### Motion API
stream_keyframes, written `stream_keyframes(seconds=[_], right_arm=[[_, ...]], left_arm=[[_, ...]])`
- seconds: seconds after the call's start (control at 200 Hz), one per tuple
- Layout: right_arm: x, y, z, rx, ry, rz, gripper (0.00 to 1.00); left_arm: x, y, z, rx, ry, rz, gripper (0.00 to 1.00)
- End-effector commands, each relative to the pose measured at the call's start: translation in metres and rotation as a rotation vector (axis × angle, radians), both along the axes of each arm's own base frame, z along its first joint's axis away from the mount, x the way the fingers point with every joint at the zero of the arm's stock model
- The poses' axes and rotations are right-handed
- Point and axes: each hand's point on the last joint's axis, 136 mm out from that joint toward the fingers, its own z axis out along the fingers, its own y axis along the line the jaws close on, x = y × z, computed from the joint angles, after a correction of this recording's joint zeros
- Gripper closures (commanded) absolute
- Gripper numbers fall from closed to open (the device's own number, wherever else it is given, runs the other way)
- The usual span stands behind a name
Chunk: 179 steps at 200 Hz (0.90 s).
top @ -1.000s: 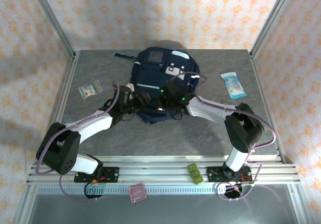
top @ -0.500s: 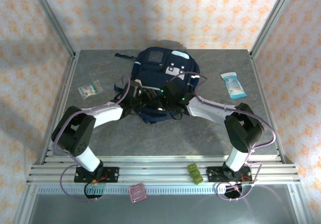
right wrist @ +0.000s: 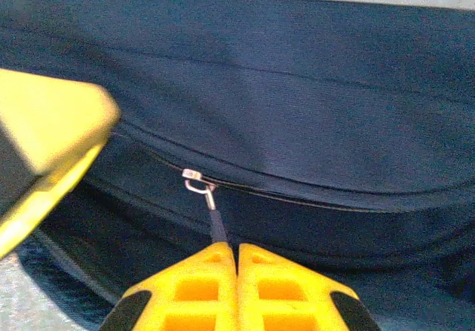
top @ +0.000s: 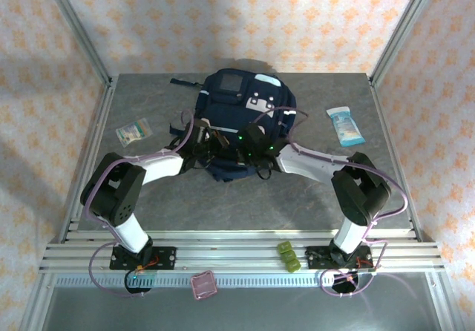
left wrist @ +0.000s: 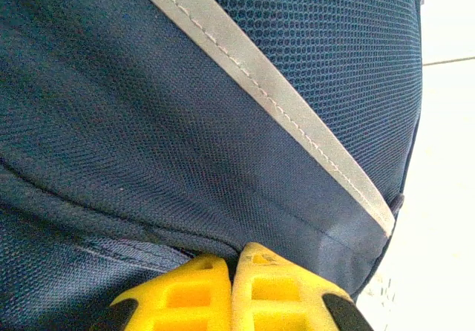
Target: Pack the student bag
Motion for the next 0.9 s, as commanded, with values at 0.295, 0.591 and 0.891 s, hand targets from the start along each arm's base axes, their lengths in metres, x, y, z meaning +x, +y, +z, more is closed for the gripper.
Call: stream_keyframes(seconds=[0.295,0.591,0.891], right_arm=[[0.007,-0.107,0.0,-0.176,-0.026,-0.212,1.0],[0.002,-0.022,0.066,0.092,-0.186,0.031,0.7],[0.009,0.03,0.067,0.14,-0.214,0.119,0.57]], left_arm=[[0.026,0.045,0.046,0.009,-0.146,0.076,1.0],[0.024,0.028,0.075,-0.086,-0.179,0.012,1.0],[0.018,0.01,0.118,-0.149,-0.241,-0.041,1.0]])
